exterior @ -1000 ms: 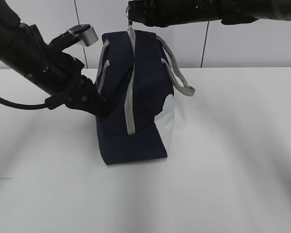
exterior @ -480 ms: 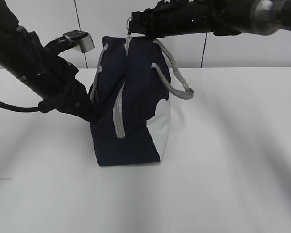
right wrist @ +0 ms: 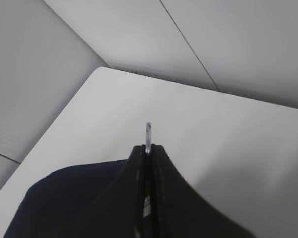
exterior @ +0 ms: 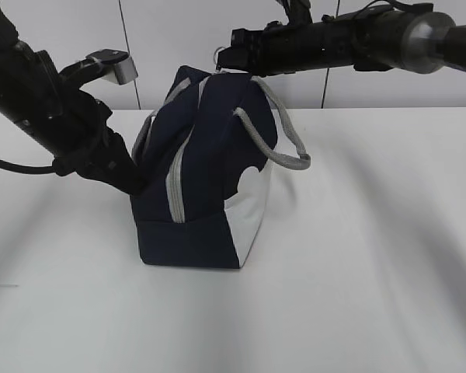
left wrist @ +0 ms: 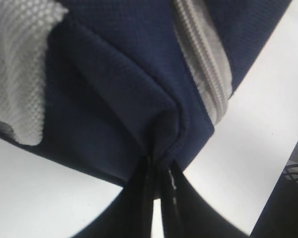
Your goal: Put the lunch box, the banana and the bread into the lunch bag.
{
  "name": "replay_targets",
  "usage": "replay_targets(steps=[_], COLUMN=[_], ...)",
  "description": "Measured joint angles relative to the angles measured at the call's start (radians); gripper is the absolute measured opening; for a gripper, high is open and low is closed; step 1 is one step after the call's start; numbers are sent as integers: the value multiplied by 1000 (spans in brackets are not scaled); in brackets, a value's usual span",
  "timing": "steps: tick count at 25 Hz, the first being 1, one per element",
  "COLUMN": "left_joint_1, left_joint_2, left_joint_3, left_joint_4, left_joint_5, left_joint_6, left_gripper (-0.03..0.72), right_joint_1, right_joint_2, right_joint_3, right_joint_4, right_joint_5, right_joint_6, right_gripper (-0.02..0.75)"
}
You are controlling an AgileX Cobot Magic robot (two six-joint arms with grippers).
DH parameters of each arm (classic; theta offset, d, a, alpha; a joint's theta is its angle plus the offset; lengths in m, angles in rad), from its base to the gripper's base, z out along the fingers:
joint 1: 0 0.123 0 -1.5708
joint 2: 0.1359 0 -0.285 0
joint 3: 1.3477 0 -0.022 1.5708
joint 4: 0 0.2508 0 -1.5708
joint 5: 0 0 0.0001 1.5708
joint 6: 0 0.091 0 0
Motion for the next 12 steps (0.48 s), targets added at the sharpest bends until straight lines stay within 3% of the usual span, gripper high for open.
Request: replay_targets(steps=[6, 12], left_joint_1=[3, 3], left_joint_2=[0, 0], left_joint_3=[0, 0], left_joint_4=[1, -28], left_joint_5=[3, -2], left_joint_6=[-1, -2], left_gripper=[-15, -15], right_joint_1=[-12, -12], right_joint_2=[11, 11], right_joint_3=[-19, -19], right_joint_4=[0, -11], right_joint_5=[-70, -19], right_joint_6=[49, 61], right_gripper=[6, 6])
